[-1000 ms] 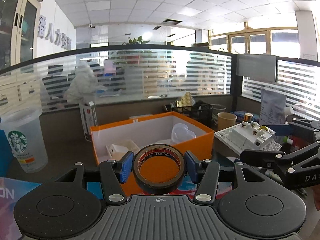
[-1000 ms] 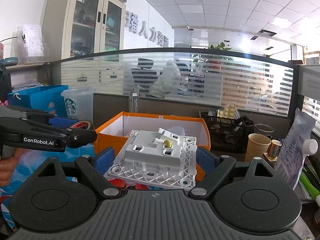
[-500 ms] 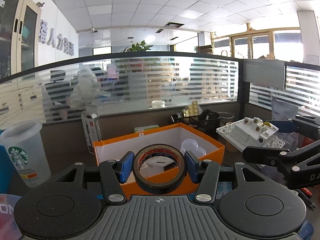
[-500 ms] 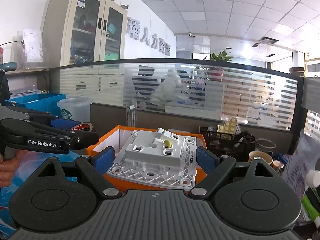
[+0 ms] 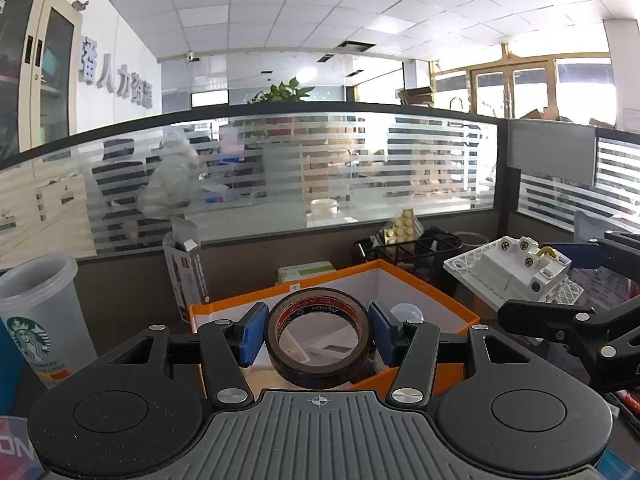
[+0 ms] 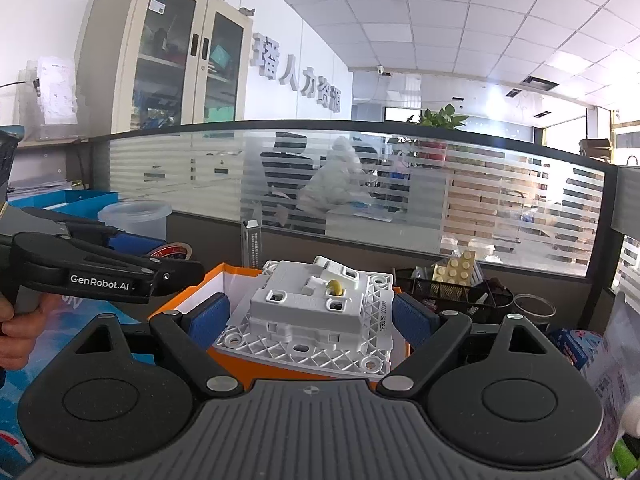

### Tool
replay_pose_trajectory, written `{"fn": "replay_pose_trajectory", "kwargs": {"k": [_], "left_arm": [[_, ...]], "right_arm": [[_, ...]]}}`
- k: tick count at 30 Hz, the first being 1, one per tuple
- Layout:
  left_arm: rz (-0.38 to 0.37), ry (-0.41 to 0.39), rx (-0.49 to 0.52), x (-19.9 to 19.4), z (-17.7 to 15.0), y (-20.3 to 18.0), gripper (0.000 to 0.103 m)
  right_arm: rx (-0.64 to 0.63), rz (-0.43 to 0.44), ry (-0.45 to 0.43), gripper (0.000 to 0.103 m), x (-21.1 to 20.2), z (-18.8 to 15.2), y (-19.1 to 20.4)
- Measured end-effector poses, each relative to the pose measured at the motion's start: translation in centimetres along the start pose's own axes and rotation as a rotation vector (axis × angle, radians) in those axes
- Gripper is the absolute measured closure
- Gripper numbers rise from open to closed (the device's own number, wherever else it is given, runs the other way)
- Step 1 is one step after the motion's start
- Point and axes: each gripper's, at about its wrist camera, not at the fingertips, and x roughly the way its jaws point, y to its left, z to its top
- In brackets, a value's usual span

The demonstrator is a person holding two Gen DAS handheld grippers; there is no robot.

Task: Organize rigid objects
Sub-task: 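Lift the socket with the right gripper while the left gripper carries the tape roll toward the box, then lower the white socket into the orange box and open the right gripper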

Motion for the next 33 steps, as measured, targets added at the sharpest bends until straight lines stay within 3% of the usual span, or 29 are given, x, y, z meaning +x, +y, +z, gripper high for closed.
{"fn": "replay_pose_trajectory", "kwargs": {"k": [33], "left_arm": [[0.053,0.144,-0.037,9.3,0.3,3.0,0.05]], "right_arm": [[0.008,0.016,0.111,0.016,8.0,1.4,-1.4]]}}
